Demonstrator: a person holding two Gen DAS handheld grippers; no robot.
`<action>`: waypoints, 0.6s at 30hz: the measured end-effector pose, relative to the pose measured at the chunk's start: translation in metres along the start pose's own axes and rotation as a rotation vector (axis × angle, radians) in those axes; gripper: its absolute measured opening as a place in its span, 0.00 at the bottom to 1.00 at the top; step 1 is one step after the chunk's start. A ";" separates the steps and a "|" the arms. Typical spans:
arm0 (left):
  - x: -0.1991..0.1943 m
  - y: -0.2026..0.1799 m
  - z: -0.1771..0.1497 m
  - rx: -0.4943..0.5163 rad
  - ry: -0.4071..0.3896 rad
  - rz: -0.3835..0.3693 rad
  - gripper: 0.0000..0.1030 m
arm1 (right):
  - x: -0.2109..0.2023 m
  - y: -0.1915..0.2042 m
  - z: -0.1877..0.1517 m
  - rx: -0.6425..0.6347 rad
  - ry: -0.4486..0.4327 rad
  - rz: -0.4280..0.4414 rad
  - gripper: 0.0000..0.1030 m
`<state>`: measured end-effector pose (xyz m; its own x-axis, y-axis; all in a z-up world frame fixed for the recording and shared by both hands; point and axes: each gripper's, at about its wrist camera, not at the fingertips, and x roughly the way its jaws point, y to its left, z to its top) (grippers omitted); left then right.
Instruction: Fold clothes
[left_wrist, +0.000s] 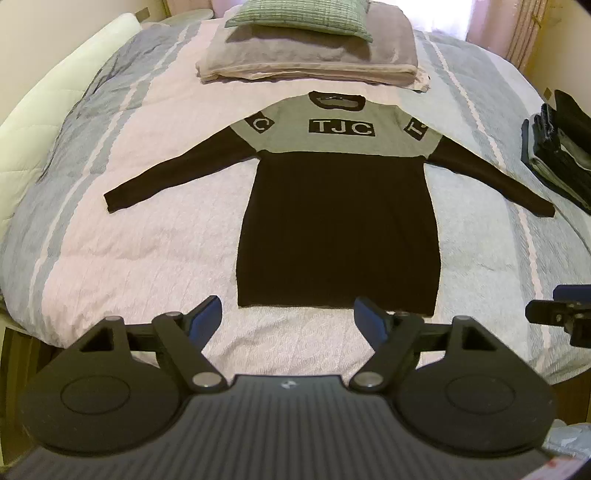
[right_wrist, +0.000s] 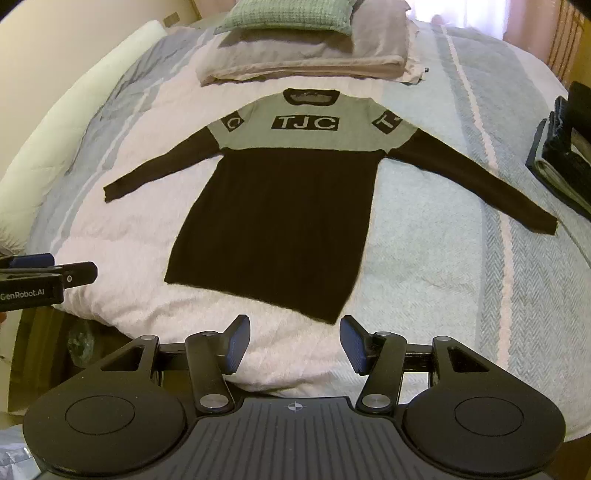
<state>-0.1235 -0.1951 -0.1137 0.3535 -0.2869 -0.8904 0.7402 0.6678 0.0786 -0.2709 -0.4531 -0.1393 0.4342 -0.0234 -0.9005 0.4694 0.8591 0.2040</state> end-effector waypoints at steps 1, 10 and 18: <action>0.000 0.000 -0.001 -0.003 0.002 0.002 0.74 | 0.000 0.000 0.000 -0.002 0.001 0.002 0.50; 0.007 0.008 -0.003 -0.029 0.007 -0.015 0.75 | 0.010 0.004 0.006 -0.013 0.006 0.012 0.50; 0.057 0.057 0.022 -0.169 0.018 -0.103 0.75 | 0.050 -0.016 0.032 0.109 0.017 -0.040 0.50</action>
<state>-0.0491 -0.1887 -0.1507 0.2692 -0.3483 -0.8979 0.6647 0.7418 -0.0884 -0.2320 -0.4842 -0.1752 0.4011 -0.0471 -0.9148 0.5676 0.7967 0.2078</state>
